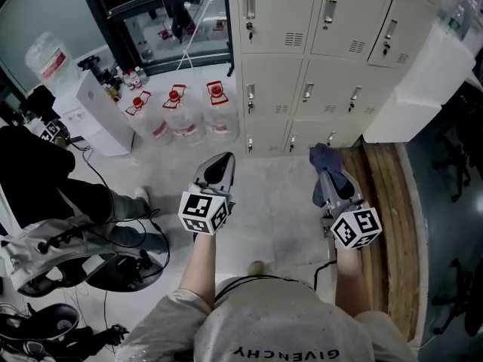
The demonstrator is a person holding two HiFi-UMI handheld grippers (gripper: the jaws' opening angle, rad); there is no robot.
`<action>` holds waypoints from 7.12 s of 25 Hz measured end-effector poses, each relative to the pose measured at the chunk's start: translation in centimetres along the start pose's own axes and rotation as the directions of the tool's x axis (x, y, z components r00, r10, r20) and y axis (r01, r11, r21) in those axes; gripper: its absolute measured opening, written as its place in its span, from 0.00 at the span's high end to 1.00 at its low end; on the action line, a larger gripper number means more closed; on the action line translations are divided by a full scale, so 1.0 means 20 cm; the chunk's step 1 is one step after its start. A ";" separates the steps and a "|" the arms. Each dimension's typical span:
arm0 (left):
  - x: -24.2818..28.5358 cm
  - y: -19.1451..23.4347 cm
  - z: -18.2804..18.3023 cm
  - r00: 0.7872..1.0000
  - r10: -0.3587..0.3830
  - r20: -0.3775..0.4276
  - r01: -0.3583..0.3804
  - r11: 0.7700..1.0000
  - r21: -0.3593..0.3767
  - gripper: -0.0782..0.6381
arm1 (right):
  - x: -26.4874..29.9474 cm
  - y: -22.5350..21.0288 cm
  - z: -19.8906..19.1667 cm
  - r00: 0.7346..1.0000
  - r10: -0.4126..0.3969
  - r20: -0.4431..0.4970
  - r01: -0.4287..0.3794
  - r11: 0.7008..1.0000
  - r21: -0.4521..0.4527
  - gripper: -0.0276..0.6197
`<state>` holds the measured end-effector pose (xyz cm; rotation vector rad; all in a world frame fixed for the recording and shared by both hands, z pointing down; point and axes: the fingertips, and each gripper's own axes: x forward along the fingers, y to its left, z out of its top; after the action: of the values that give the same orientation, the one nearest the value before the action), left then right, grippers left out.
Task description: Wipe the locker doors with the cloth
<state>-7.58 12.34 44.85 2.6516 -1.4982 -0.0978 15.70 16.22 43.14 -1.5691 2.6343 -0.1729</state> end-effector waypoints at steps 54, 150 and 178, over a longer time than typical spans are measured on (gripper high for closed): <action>1.63 0.97 0.75 0.989 0.017 0.148 -0.040 0.987 0.153 0.89 | 2.23 -0.41 1.16 0.912 0.299 0.279 -0.175 0.902 -0.394 0.83; 1.85 1.18 0.78 0.993 0.013 0.120 -0.041 0.973 0.229 0.89 | 2.23 -1.28 1.20 0.841 -0.232 0.488 0.381 0.895 -0.231 0.82; 1.80 1.26 0.68 0.995 0.055 0.088 -0.073 0.975 0.211 0.89 | 2.54 -0.78 0.66 0.961 0.036 0.273 0.076 0.917 -0.391 0.82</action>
<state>-11.82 -32.18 33.87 2.7911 -1.7085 -0.0424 6.69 -36.69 31.98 -1.5808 2.5362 0.5796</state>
